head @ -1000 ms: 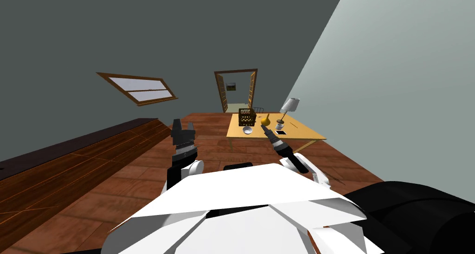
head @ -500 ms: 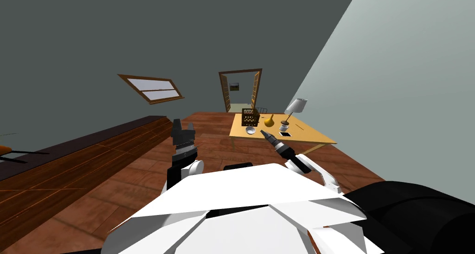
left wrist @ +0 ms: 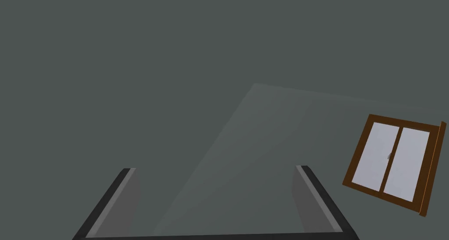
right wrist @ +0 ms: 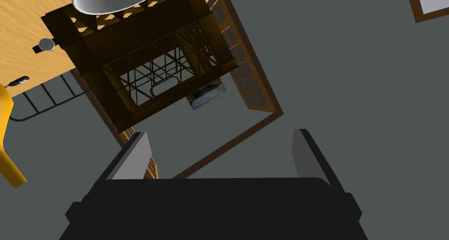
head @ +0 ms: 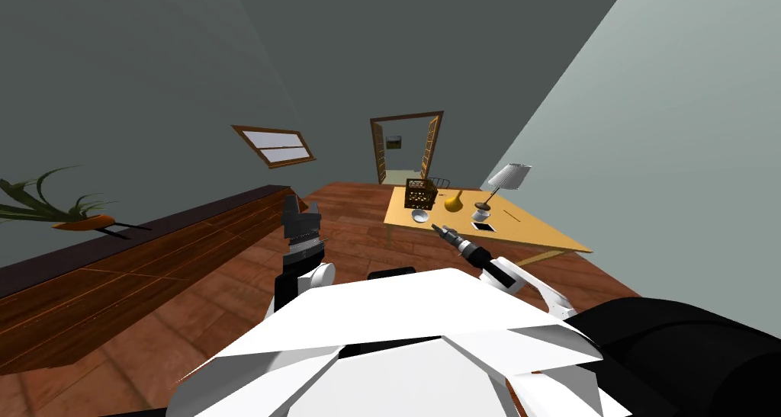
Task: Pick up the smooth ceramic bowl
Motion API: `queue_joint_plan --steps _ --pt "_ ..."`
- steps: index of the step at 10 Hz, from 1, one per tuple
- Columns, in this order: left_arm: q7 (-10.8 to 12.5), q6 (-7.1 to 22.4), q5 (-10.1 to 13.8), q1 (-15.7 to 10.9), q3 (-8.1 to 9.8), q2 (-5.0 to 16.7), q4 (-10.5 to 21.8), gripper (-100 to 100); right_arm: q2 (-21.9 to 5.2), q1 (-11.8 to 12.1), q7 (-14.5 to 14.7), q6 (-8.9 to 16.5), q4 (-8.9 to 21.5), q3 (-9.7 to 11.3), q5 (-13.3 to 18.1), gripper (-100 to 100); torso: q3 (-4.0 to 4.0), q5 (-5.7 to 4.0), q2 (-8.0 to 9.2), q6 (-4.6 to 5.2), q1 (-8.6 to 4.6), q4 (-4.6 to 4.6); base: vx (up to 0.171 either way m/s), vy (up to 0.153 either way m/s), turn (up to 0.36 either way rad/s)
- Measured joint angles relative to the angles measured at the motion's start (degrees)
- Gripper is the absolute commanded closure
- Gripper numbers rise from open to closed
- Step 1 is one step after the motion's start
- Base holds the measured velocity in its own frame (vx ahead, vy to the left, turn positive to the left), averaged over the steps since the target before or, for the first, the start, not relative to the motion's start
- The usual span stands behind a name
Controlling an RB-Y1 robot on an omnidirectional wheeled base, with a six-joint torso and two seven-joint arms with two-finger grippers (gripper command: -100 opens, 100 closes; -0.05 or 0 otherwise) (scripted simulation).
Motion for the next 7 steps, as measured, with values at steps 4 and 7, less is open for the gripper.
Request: queue_joint_plan --steps 4,7 --pt "0.0 0.0 0.0 0.0 0.0 0.0 0.0 0 -6.4 1.7 2.9 4.5 4.6 1.6 1.2 -100 -0.08 -0.01 -0.14 -0.03 -0.03 -0.03 0.077 0.061 0.227" --pt "0.0 0.0 0.0 0.0 0.0 0.0 0.0 0 -10.8 2.4 6.2 8.4 9.0 4.2 2.4 -100 -0.12 0.02 -0.19 0.03 0.06 -0.05 0.09 0.07 0.203"
